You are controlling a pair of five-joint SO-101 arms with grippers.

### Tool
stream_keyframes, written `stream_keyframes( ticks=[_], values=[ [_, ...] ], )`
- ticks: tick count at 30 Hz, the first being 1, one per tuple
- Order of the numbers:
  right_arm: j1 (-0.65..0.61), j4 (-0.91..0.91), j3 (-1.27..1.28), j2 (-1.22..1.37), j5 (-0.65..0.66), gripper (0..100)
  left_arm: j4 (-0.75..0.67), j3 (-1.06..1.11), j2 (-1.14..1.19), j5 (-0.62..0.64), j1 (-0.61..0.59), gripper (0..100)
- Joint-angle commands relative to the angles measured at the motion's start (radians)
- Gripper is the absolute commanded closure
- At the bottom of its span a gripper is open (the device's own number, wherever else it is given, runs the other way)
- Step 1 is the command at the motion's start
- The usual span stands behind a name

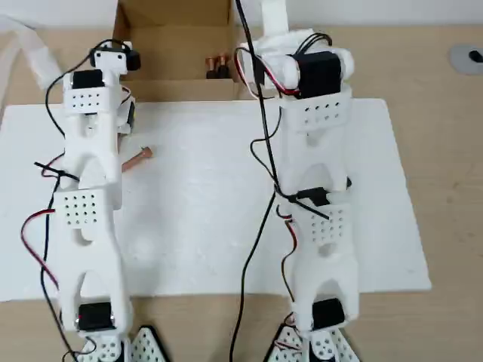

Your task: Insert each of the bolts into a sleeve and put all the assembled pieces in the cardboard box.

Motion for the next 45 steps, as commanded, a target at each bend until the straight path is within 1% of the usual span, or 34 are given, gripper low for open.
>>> stream_keyframes(
  ticks=[1,6,8,10,13,15,20,25,30,36,40,42,45],
  values=[
    [0.018,0.018,-0.044,-0.071,0.003,74.8,0.054,0.005,0.024,0.011,0.0,99],
    [0.018,0.018,-0.041,-0.071,0.0,74.8,0.133,-0.038,-0.002,0.017,-0.011,99],
    [0.019,0.02,-0.022,-0.074,-0.046,74.8,0.196,-0.104,-0.044,0.044,-0.011,99],
    [0.021,0.02,0.038,-0.079,-0.092,74.8,0.195,-0.123,-0.101,0.087,-0.015,99],
    [0.031,0.02,0.147,-0.085,-0.12,74.8,0.195,-0.094,-0.237,0.104,-0.023,99],
    [0.044,0.02,0.22,-0.113,-0.14,74.8,0.195,-0.025,-0.338,0.1,-0.02,99],
    [0.077,0.02,0.43,-0.222,-0.167,74.8,0.195,0.236,-0.599,0.021,-0.009,99],
    [0.119,0.018,0.723,-0.334,-0.167,74.8,0.193,0.514,-0.852,-0.048,0.006,99],
    [0.151,0.017,0.986,-0.36,-0.166,74.8,0.19,0.695,-1.086,-0.061,0.008,99],
    [0.205,-0.051,1.053,-0.36,-0.166,74.8,0.19,0.859,-1.33,-0.048,0.015,99],
    [0.243,-0.068,1.056,-0.358,-0.157,74.8,0.19,1.022,-1.529,-0.005,0.075,99],
    [0.255,-0.087,1.049,-0.358,-0.115,74.8,0.189,1.111,-1.636,0.0,0.13,99],
    [0.255,-0.181,1.058,-0.354,-0.034,74.8,0.164,1.232,-1.794,0.037,0.196,99]
  ],
)
